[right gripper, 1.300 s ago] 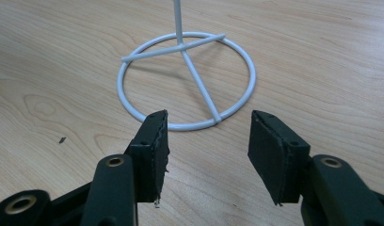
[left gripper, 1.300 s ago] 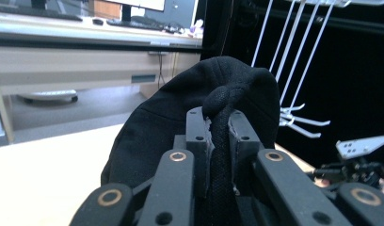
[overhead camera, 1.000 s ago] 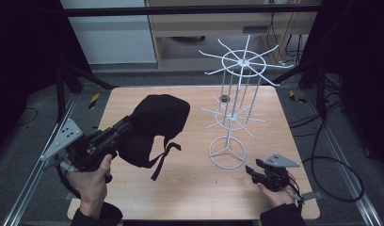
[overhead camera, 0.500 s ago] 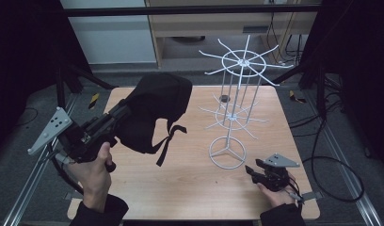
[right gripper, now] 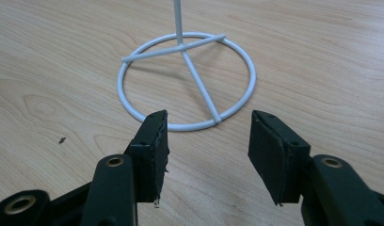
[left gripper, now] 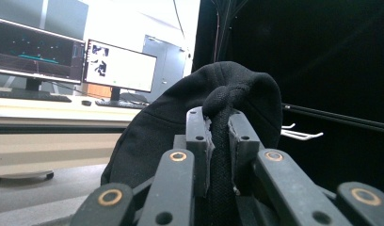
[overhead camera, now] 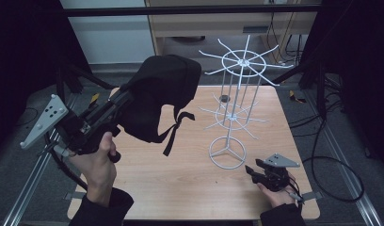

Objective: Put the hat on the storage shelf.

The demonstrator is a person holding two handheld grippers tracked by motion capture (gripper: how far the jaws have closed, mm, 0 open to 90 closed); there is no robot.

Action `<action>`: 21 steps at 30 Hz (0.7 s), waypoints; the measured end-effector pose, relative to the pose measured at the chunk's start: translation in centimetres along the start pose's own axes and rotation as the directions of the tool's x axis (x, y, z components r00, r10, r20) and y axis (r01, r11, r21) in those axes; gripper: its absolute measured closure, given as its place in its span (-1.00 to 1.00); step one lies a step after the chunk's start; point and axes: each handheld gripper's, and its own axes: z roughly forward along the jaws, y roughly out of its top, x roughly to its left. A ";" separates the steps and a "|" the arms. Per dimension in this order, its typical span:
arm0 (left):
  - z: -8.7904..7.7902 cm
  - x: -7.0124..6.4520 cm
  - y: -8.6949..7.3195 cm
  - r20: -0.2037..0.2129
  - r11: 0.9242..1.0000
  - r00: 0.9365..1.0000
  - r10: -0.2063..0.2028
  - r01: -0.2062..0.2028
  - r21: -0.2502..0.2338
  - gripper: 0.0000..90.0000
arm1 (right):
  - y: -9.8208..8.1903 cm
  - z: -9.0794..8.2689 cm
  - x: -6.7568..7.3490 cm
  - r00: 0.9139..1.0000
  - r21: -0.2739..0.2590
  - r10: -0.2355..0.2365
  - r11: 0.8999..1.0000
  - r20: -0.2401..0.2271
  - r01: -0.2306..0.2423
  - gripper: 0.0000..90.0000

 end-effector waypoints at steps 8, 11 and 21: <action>1.9 -0.6 -0.3 0.013 1.000 1.000 0.003 -0.004 0.026 0.81 | 0.0 0.0 0.0 1.000 0.001 -0.003 1.000 -0.001 0.003 0.06; 2.5 -0.9 -0.3 0.018 0.999 1.000 0.006 -0.006 0.031 0.81 | 0.0 0.0 0.0 1.000 0.004 0.001 1.000 -0.003 -0.001 0.06; 4.3 -1.1 -1.0 0.025 0.998 1.000 0.001 -0.002 0.063 0.80 | 0.0 0.0 0.0 1.000 -0.002 -0.002 1.000 -0.005 0.002 0.06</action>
